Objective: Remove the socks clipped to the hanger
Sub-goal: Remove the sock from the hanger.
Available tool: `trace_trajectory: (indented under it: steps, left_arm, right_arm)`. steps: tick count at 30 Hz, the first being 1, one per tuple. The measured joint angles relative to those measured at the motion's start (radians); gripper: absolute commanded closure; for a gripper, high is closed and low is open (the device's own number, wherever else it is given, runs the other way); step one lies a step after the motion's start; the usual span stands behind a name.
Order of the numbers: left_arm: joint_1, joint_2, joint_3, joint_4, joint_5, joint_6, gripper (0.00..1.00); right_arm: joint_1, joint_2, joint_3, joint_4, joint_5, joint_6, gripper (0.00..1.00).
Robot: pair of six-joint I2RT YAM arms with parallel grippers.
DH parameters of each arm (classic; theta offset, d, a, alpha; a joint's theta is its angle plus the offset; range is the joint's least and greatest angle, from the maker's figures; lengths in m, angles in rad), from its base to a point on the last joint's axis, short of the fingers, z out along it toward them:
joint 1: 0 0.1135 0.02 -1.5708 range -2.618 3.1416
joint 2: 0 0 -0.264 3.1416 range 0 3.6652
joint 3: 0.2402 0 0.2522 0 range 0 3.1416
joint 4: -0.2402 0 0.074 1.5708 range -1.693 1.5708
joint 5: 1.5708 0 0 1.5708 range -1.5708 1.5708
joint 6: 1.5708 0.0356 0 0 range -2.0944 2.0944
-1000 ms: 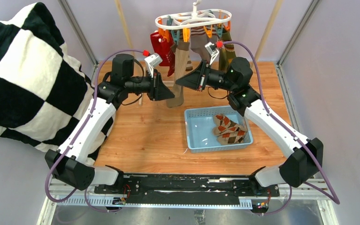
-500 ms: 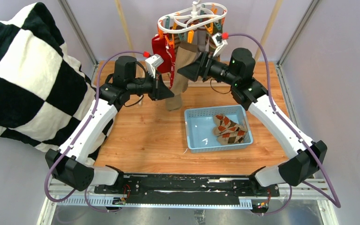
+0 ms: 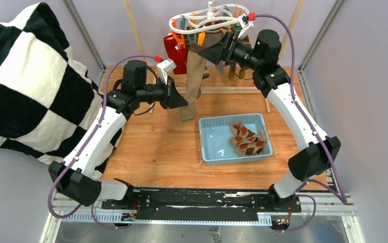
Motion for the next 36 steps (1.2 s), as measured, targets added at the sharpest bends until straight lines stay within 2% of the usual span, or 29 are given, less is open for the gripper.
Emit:
trace_trajectory:
  steps: [9, 16, 32, 36]
  left_arm:
    - [0.000, 0.000, 0.018, -0.020, 0.037, -0.001, 1.00]
    - [0.000, 0.000, 0.019, -0.036, 0.053, 0.000, 1.00]
    - [0.000, 0.000, 0.031, -0.045, 0.055, 0.000, 1.00]
    - [0.000, 0.000, 0.031, -0.046, 0.055, 0.000, 1.00]
  right_arm:
    - [-0.005, 0.115, 0.114, 0.063, -0.068, 0.035, 0.19]
    - [-0.005, 0.161, 0.133, 0.097, -0.057, 0.063, 0.21]
    - [0.077, 0.131, 0.103, 0.147, 0.248, 0.002, 0.29]
    - [0.077, 0.130, 0.104, 0.151, 0.292, -0.006, 0.36]
